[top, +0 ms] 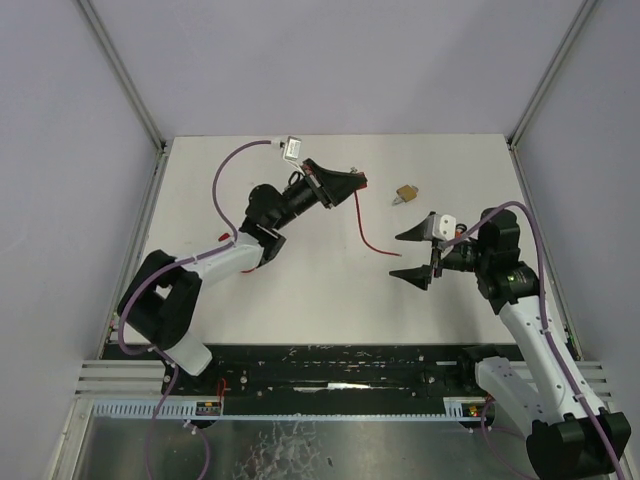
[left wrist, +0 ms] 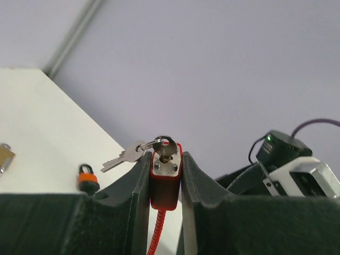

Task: Lock with the key
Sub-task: Lock the lock.

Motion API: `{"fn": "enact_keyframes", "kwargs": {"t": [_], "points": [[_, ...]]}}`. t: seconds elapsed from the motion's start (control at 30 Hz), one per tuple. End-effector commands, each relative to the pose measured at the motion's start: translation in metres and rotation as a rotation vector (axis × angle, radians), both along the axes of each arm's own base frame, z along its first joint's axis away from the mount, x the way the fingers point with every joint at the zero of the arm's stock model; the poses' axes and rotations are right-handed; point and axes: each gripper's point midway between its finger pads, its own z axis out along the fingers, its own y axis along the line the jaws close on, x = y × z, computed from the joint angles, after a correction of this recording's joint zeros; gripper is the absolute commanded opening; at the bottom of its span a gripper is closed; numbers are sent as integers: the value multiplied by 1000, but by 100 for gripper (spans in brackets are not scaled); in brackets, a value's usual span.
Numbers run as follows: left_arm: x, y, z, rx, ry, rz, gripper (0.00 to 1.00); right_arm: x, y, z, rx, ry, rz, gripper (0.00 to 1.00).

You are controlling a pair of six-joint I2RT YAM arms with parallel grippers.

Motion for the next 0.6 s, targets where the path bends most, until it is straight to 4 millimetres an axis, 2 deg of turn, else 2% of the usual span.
{"fn": "enact_keyframes", "kwargs": {"t": [0.0, 0.07, 0.13, 0.2, 0.27, 0.4, 0.5, 0.57], "points": [[17, 12, 43, -89, -110, 232, 0, 15, -5, 3, -11, 4, -75, 83], [14, 11, 47, -118, -144, 251, 0, 11, -2, 6, 57, 54, -64, 83], [10, 17, 54, -172, -179, 297, 0, 9, 0, 7, 173, 182, -72, 83], [5, 25, 62, -233, -218, 358, 0, 22, -6, 20, 335, 270, -170, 86], [-2, 32, 70, -289, -263, 408, 0, 38, -21, 34, 483, 336, -292, 90], [-6, 35, 81, -354, -297, 477, 0, 67, -43, 35, 649, 518, -514, 98], [-6, 25, 83, -357, -320, 507, 0, 73, -48, 37, 742, 633, -527, 100], [-2, 17, 79, -347, -314, 538, 0, 84, -54, 32, 813, 742, -575, 100]]}}
